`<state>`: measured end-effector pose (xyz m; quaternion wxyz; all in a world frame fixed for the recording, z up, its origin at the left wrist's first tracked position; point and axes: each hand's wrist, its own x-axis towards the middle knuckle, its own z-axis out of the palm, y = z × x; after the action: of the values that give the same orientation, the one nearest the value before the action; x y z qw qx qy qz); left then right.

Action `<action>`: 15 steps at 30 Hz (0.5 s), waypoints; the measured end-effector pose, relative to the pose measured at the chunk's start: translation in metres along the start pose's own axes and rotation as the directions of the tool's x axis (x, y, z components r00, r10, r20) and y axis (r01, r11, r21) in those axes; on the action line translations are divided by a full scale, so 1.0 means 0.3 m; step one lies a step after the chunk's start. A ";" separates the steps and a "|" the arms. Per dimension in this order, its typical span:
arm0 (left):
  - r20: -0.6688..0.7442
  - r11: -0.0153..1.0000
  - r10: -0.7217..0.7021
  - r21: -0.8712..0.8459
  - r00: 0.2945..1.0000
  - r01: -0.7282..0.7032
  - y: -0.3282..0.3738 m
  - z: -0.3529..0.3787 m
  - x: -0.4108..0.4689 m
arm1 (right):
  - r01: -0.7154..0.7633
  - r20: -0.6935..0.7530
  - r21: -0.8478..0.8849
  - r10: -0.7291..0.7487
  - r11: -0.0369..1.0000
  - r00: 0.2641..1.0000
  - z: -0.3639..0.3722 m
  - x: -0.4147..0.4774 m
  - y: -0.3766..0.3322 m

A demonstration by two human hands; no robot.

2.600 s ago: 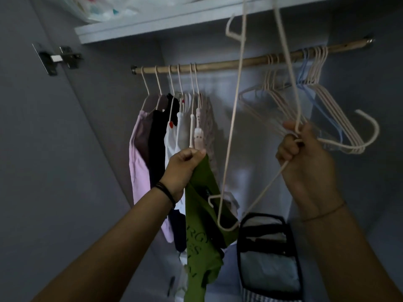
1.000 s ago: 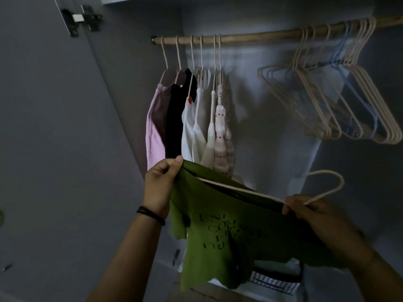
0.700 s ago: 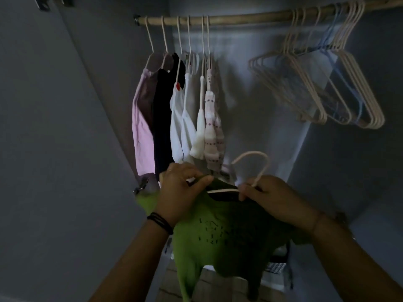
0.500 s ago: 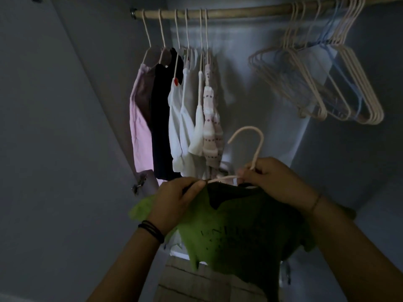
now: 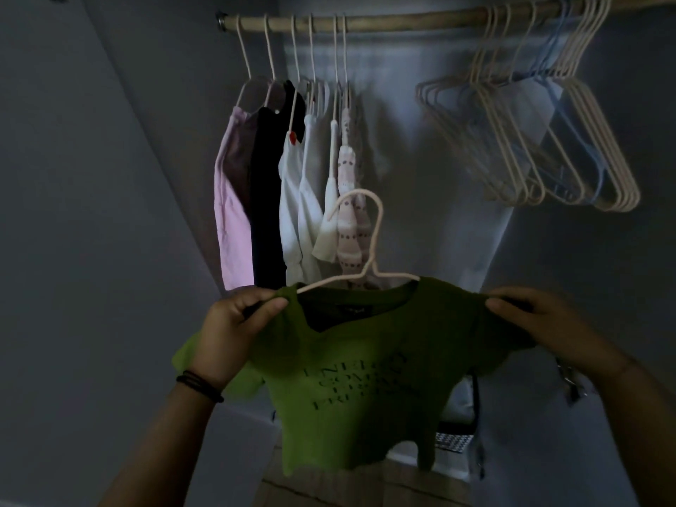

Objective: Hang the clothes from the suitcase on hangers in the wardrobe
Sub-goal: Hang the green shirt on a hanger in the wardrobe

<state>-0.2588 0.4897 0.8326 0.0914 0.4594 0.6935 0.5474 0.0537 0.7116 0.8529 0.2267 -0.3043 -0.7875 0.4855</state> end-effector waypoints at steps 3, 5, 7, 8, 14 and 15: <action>-0.030 0.999 -0.023 -0.040 0.999 0.021 -0.004 -0.012 0.003 | -0.010 -0.087 0.107 0.019 0.994 0.996 0.003 -0.016 0.053; -0.035 0.998 -0.023 -0.066 0.999 0.020 -0.004 -0.016 0.005 | 0.000 -0.151 0.206 0.032 0.979 0.988 0.016 -0.017 0.067; -0.031 0.996 -0.001 -0.090 1.000 -0.002 0.001 -0.021 0.003 | 0.016 -0.184 0.259 0.033 0.966 0.982 0.025 -0.018 0.081; -0.034 0.996 0.006 -0.091 0.999 -0.009 0.004 -0.024 0.001 | 0.013 -0.210 0.273 0.046 0.962 0.977 0.029 -0.021 0.087; -0.123 0.993 -0.056 -0.113 0.991 0.042 -0.003 -0.076 -0.015 | 0.110 -0.409 0.345 0.044 0.932 0.911 0.007 -0.033 0.115; -0.126 0.992 -0.058 -0.119 0.990 0.043 -0.001 -0.076 -0.020 | 0.109 -0.416 0.302 0.028 0.947 0.909 0.005 -0.034 0.108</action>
<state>-0.2699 0.4701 0.8388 0.0867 0.3993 0.6765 0.6127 0.0684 0.7146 0.8223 0.4453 -0.3432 -0.6385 0.5256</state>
